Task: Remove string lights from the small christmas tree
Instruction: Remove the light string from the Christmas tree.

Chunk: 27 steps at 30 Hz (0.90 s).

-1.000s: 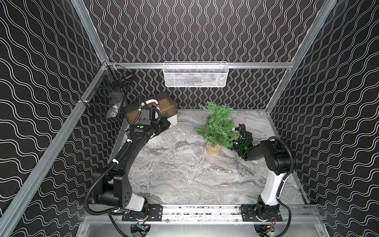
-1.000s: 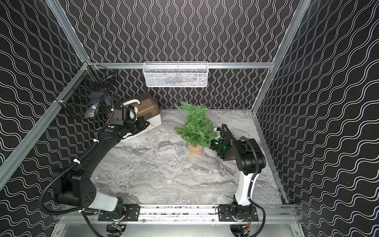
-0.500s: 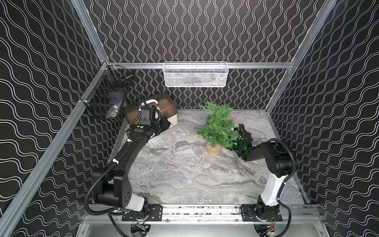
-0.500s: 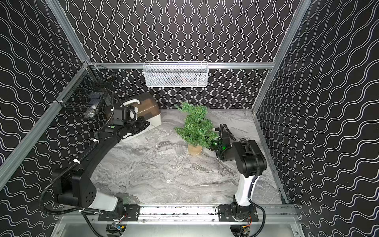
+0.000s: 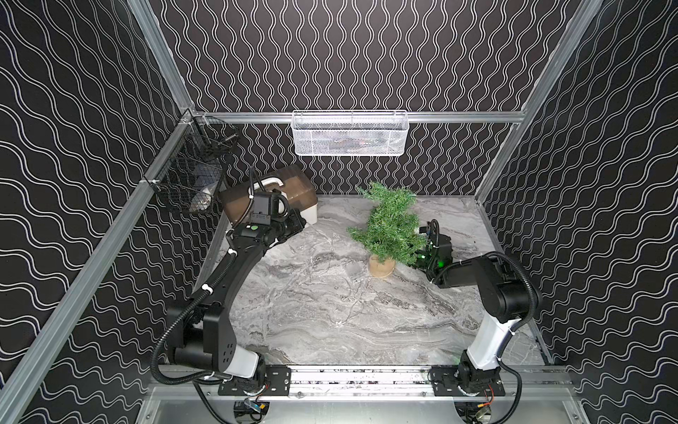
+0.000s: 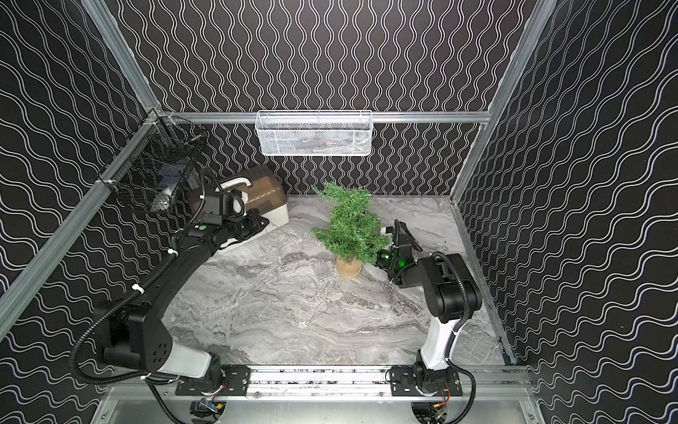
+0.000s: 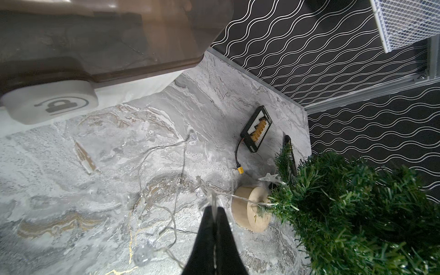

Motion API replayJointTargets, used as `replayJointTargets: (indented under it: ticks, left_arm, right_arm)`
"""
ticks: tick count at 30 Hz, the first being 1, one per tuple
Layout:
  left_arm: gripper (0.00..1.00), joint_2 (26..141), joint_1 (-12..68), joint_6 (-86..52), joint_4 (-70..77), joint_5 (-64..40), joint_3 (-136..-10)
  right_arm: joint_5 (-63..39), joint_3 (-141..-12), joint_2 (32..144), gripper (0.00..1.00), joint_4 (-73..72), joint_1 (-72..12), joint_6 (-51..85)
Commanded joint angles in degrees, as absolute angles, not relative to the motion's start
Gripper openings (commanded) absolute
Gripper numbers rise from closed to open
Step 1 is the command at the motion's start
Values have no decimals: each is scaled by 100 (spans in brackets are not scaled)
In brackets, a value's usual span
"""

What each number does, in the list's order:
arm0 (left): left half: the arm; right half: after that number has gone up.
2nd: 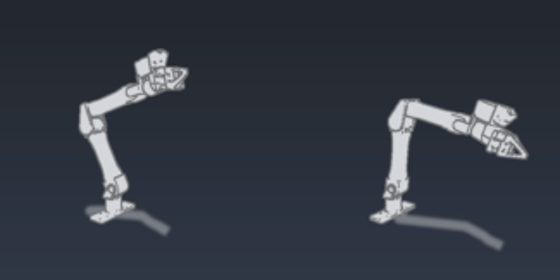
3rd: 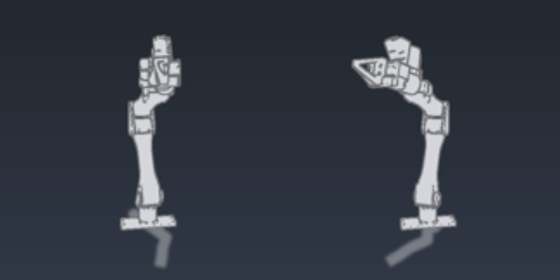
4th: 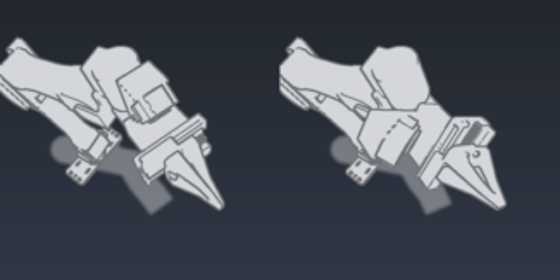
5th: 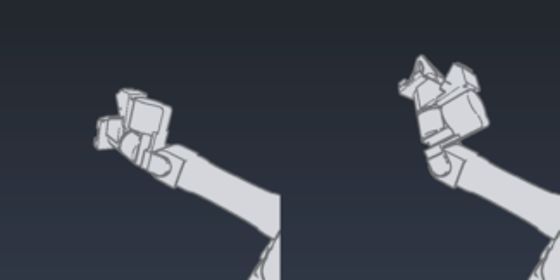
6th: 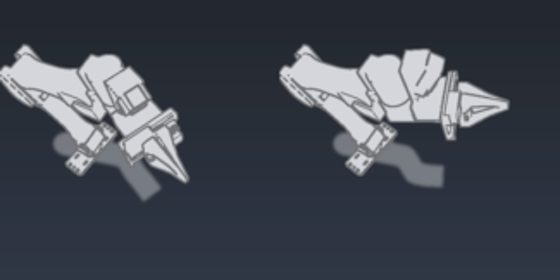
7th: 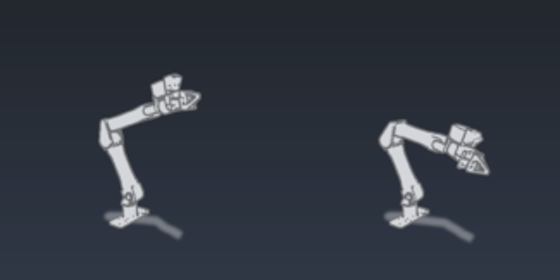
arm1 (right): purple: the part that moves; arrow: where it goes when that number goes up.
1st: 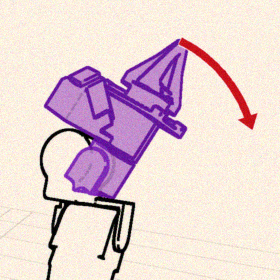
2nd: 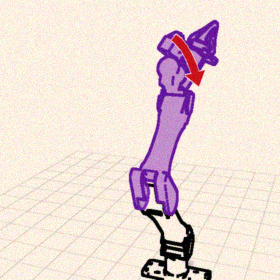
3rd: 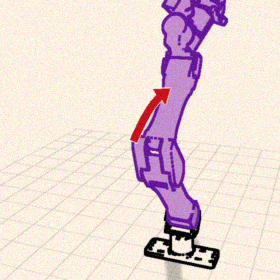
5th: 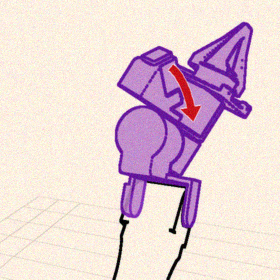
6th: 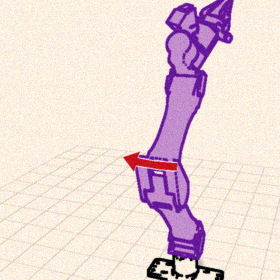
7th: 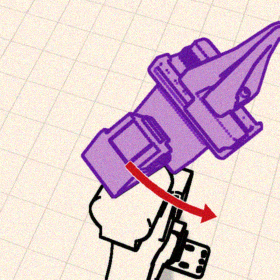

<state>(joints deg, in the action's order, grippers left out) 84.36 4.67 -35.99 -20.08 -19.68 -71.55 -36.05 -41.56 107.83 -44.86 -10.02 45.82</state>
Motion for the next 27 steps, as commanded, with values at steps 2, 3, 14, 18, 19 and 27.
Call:
replayJointTargets:
  ticks: [2,3,14,18,19,27]
  left_arm:
    - [0,8442,483,-3589,-1880,-1964,-7241]
    - [0,8438,483,-3591,-1889,-1956,-7249]
    - [0,8455,515,-3558,-1955,-1890,-7277]
    - [0,8473,516,-3544,-2012,-1868,-7319]
    - [0,8473,519,-3540,-2021,-1857,-7334]
    - [0,8465,416,-3427,-2158,-1733,-7400]
  right_arm:
    - [-3630,-4218,10966,38,-4583,-1002,4539]
    - [-3630,-4239,10985,38,-4600,-1002,4555]
    - [-3350,-4265,10977,2,-4594,-1055,4658]
    - [-3083,-4130,10669,0,-4353,-1046,4621]
    - [-2995,-4106,10555,0,-4221,-1046,4584]
    - [-2621,-3920,9686,0,-3043,-870,4107]
